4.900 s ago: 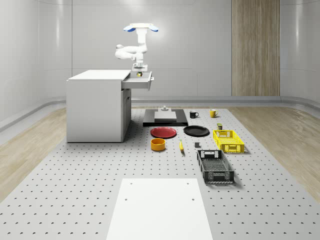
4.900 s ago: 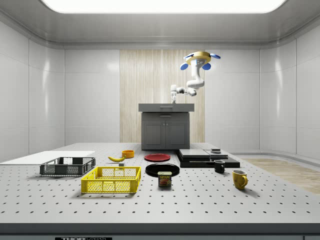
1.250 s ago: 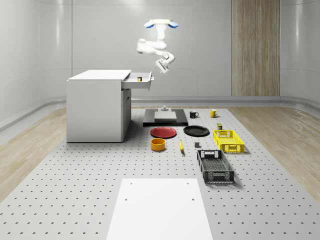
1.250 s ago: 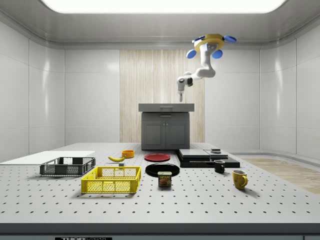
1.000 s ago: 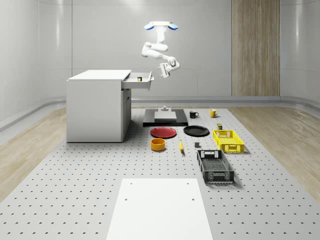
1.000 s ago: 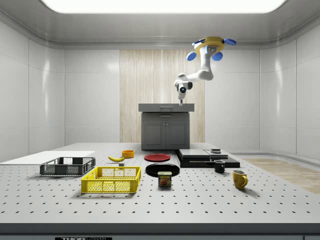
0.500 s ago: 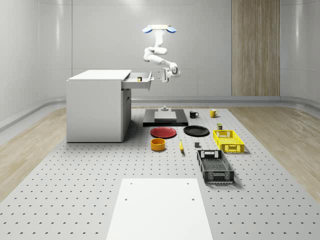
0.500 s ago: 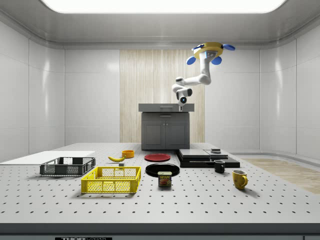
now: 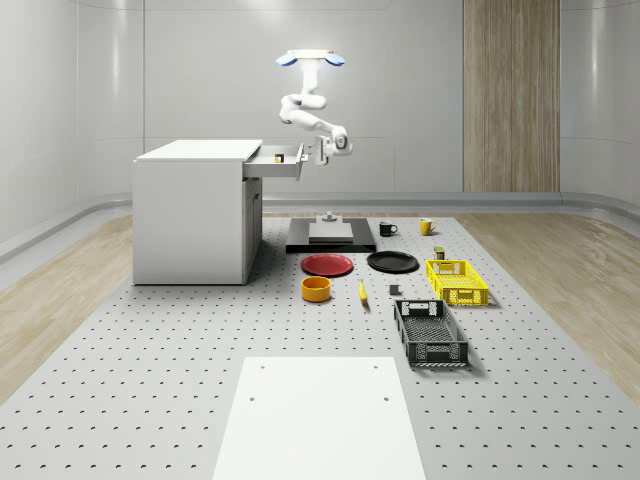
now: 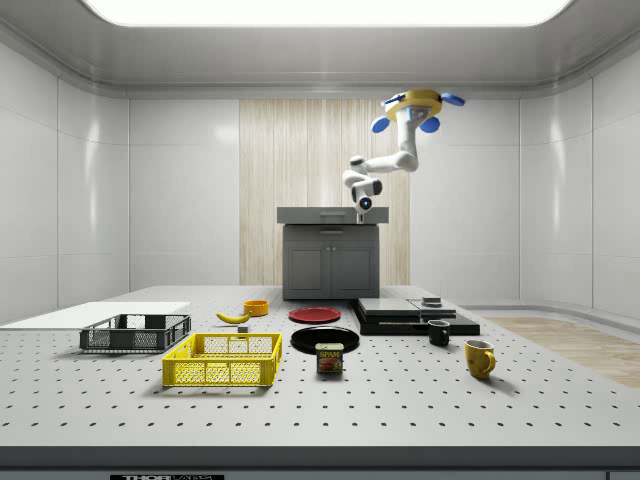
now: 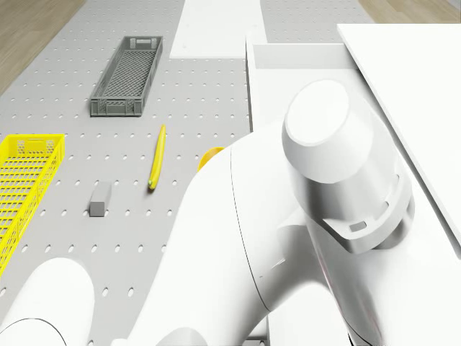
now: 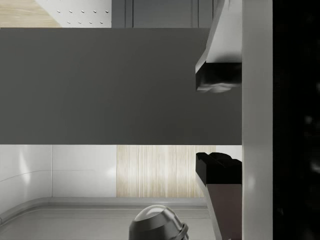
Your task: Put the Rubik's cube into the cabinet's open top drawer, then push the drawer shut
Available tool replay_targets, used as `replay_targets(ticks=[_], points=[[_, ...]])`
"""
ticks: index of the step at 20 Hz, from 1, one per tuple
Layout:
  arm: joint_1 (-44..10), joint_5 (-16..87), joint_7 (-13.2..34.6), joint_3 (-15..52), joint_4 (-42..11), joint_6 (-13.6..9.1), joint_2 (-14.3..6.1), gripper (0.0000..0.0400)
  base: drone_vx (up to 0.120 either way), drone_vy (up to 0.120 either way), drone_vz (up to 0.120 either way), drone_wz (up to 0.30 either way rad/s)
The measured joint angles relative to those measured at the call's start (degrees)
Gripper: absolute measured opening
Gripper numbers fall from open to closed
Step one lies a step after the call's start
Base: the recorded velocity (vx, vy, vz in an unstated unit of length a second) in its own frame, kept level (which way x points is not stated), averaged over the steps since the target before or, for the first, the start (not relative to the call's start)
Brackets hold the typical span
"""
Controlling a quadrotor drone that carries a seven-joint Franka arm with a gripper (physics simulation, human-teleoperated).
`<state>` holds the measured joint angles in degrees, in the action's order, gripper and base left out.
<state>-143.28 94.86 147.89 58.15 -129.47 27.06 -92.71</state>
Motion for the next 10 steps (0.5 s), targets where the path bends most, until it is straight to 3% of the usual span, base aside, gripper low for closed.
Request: replay_targets(ticks=[3,5,8,10], points=[[-0.17,-0.13,0.06,-0.10,0.09,0.02,-0.08,0.0129,0.000,-0.080,0.000,0.000],[-0.25,-0.20,0.09,-0.14,0.13,0.05,-0.13,0.0120,0.000,0.000,0.000,0.000],[-0.29,-0.23,0.08,-0.22,0.13,0.11,-0.23,0.0112,0.000,-0.093,0.000,0.000],[0.23,0.24,-0.23,-0.40,-0.28,0.20,-0.45,0.0109,0.000,0.000,0.000,0.000]])
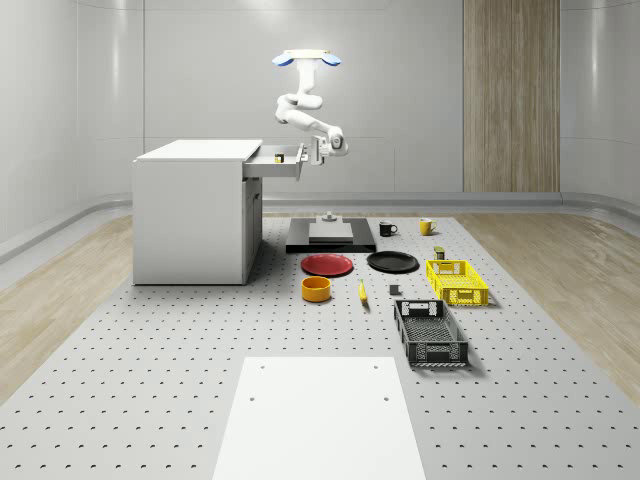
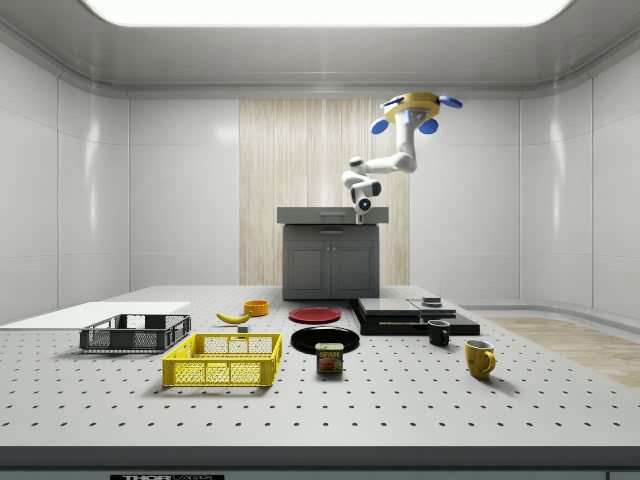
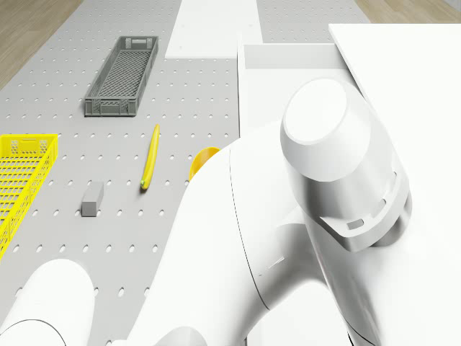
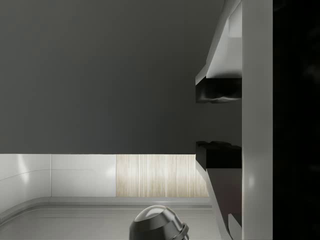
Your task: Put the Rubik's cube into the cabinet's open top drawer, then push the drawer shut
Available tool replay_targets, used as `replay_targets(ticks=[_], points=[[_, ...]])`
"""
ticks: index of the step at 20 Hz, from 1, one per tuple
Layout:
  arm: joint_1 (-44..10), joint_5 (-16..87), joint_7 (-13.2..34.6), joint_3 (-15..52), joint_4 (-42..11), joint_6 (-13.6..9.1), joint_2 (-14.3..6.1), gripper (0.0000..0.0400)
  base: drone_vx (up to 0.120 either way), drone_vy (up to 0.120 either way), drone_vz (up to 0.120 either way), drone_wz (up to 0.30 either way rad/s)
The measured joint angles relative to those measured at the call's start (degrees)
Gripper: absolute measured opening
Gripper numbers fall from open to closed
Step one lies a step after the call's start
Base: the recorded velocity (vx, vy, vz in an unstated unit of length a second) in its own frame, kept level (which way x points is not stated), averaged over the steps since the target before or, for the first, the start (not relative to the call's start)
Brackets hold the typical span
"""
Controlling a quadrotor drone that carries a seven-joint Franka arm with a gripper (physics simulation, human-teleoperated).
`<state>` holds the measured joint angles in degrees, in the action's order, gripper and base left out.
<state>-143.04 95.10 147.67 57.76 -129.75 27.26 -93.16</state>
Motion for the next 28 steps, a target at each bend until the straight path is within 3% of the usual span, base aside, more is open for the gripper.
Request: replay_targets(ticks=[3,7,10,11,13,15,23,25,28], points=[[1.53,1.43,-0.58,-0.39,-1.14,0.20,-0.49,0.0109,0.000,0.000,0.000,0.000],[3.86,1.90,3.73,-1.66,-3.63,0.21,-0.52,0.0107,0.000,0.000,0.000,0.000],[6.36,5.19,-0.28,-2.01,-4.97,0.34,-1.43,0.0106,0.000,0.000,0.000,0.000],[6.90,4.38,3.71,-2.88,-6.05,0.44,-1.00,0.0106,0.000,0.000,0.000,0.000],[8.44,6.38,0.93,-3.09,-6.94,0.61,-1.76,0.0106,0.000,0.000,0.000,0.000],[9.89,6.69,4.01,-4.23,-8.61,0.47,-1.40,0.0105,0.000,0.000,0.000,0.000],[18.31,19.95,-10.28,-4.78,-11.71,0.12,-3.15,0.0105,0.000,0.000,0.000,0.000],[19.88,20.96,-6.99,-6.43,-13.27,0.14,-2.92,0.0105,0.000,0.000,0.000,0.000],[22.90,26.24,-12.66,-6.65,-14.11,0.25,-3.43,0.0105,0.000,0.000,0.000,0.000]])
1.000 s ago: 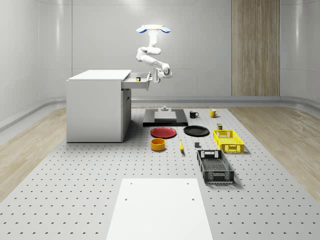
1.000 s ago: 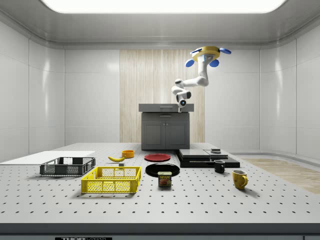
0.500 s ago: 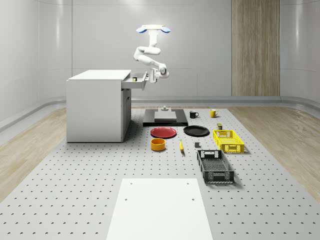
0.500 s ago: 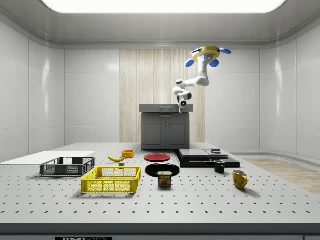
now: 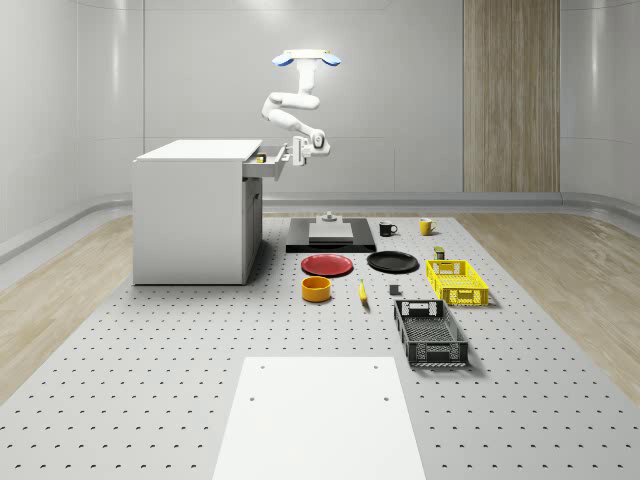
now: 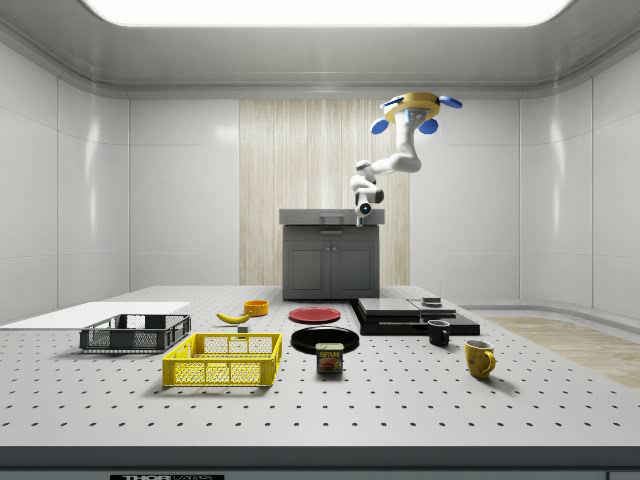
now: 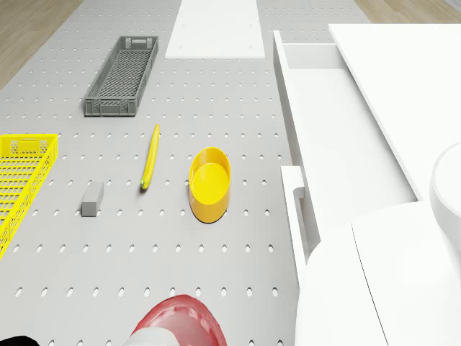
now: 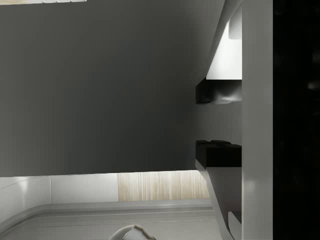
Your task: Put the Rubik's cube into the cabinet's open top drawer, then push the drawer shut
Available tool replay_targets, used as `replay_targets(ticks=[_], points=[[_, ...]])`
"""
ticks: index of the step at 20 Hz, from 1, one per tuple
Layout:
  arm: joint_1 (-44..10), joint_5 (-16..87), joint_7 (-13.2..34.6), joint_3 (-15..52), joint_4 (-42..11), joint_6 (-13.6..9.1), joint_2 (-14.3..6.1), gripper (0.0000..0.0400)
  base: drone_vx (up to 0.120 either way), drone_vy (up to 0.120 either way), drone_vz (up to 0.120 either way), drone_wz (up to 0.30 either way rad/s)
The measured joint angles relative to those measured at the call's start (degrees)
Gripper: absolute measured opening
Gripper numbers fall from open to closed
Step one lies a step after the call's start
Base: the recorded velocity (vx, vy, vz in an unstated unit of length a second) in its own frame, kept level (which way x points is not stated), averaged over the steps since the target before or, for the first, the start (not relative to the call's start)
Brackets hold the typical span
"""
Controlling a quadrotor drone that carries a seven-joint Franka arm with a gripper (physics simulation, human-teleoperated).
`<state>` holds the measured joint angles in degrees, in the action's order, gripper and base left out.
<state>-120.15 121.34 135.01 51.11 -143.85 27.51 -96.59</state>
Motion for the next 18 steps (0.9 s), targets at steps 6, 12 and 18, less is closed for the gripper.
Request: replay_targets(ticks=[6,12,18], points=[[6.74,12.06,-10.59,-1.01,-1.61,0.67,-0.48,0.0105,0.000,0.000,0.000,0.000],[11.88,20.81,-13.94,-3.93,-2.80,2.38,-0.78,0.0106,0.000,0.000,0.000,0.000],[17.62,31.68,-23.91,-4.74,-2.35,5.10,-0.92,0.0105,0.000,0.000,0.000,0.000]])
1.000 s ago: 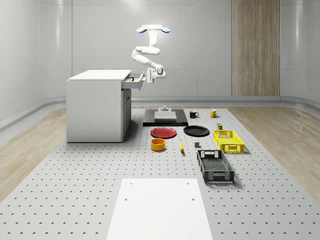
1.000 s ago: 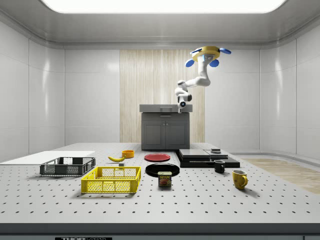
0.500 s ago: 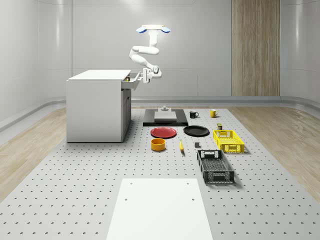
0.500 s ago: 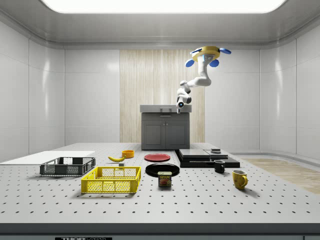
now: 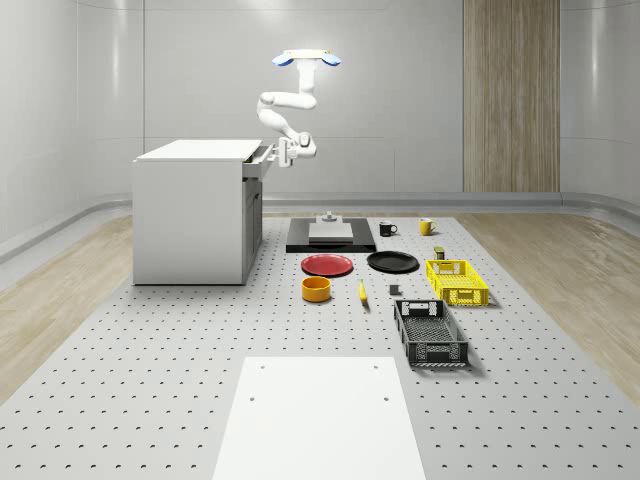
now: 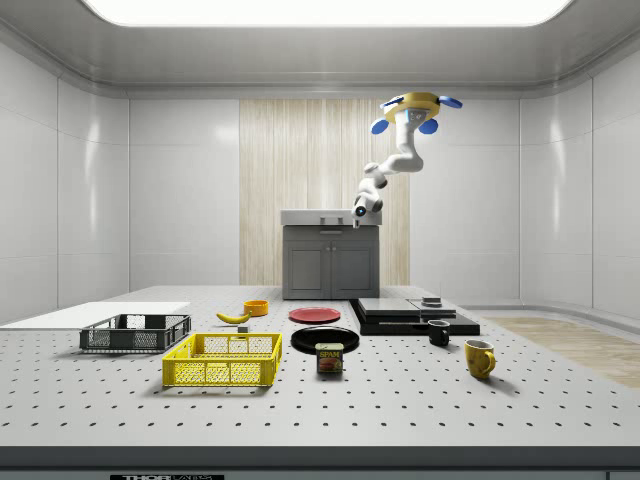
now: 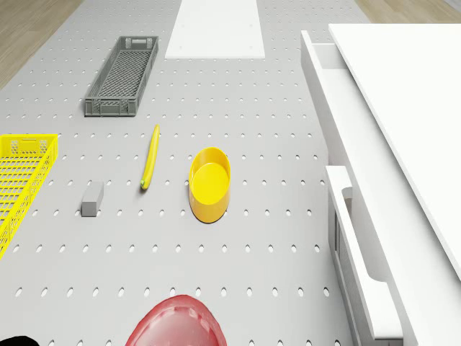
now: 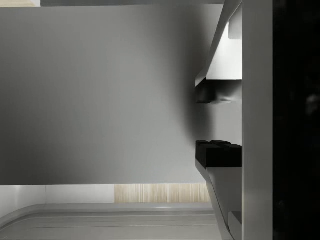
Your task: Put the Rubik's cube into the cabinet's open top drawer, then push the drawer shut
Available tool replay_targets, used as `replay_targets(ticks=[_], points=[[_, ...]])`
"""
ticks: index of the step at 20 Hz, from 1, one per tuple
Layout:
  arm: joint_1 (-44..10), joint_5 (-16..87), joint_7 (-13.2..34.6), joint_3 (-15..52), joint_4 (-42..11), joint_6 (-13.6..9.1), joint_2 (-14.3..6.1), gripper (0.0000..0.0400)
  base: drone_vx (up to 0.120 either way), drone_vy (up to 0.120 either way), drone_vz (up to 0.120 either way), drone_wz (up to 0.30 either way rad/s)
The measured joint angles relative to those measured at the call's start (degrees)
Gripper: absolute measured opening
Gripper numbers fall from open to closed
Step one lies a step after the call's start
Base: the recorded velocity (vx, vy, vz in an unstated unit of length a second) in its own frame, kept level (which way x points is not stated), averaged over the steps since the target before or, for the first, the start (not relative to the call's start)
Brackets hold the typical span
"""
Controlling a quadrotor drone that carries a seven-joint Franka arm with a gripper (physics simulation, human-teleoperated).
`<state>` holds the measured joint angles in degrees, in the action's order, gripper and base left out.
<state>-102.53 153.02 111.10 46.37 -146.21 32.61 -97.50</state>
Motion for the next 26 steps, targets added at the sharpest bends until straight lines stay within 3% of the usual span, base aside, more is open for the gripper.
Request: replay_targets(ticks=[1,3,7,13,23,26], points=[[0.93,1.65,-1.39,-0.15,0.15,0.59,-0.02,0.0105,0.000,0.000,0.000,0.000],[1.61,2.49,2.09,-2.29,0.26,1.68,-0.22,0.0106,0.000,0.000,0.000,0.000],[3.97,7.12,-3.53,-2.17,1.90,4.24,-0.25,0.0105,0.000,0.000,0.000,0.000],[5.72,9.98,-7.61,-1.67,3.87,7.26,-0.71,0.0105,0.000,0.120,0.000,0.000],[7.42,11.80,-10.42,-0.89,4.99,9.55,-1.28,0.0105,0.000,0.096,0.000,0.000],[7.63,11.89,-10.74,-0.71,5.12,9.83,-1.40,0.0105,0.000,0.013,0.000,0.000]])
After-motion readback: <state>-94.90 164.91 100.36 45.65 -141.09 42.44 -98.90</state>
